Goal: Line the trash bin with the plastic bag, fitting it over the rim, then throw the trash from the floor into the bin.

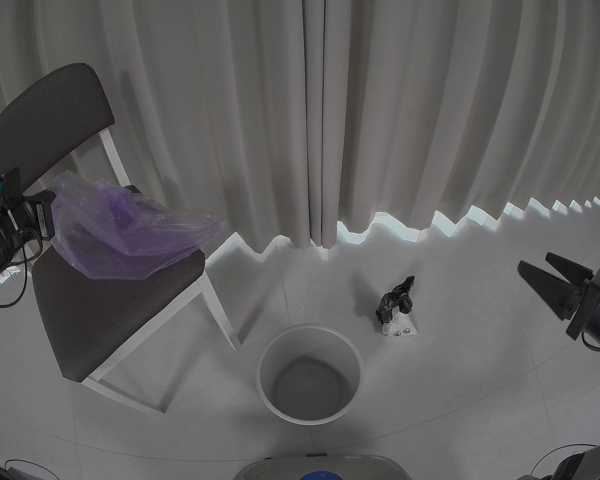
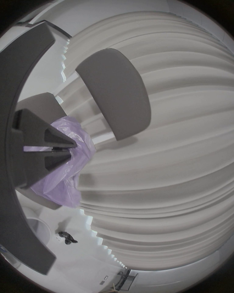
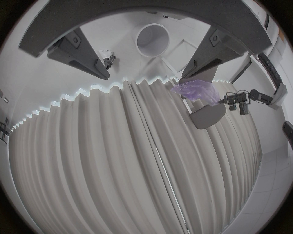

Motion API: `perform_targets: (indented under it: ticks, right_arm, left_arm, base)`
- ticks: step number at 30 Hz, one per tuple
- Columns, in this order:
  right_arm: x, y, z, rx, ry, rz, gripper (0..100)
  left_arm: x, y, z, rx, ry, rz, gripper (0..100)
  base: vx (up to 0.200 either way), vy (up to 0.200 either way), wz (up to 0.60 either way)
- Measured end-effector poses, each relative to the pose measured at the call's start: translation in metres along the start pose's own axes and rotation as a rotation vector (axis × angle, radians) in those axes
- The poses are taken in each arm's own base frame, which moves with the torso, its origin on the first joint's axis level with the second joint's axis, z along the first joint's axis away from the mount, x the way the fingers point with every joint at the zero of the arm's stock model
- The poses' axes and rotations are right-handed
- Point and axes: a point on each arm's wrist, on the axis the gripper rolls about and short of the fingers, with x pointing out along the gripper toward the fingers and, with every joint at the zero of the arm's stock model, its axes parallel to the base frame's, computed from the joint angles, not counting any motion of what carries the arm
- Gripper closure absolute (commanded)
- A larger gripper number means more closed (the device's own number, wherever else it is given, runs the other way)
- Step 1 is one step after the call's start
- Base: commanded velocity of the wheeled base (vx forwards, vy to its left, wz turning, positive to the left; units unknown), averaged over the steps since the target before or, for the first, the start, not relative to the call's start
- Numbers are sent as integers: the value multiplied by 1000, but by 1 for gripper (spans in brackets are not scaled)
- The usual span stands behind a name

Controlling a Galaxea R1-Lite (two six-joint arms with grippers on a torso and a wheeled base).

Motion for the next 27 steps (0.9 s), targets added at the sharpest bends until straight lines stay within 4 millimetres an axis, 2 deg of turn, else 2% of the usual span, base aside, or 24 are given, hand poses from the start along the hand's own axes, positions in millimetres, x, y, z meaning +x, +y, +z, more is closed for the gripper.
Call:
perform_targets:
  ticks: [5,13,27]
  right_arm:
    - [15,9,-10,-12,63,38,0]
    - [35,24,-16,9,97,63,0]
    - [69,60,-49,-19,212,146,0]
  left_arm:
    - [-10,-7,20,-57,-47,-49,100]
    - [-24,-16,35,-139,-80,-129,100]
    - [-45,-29,59,-203,-130,-244,100]
  base:
    - [0,0,0]
    - [0,0,0]
    - [0,0,0]
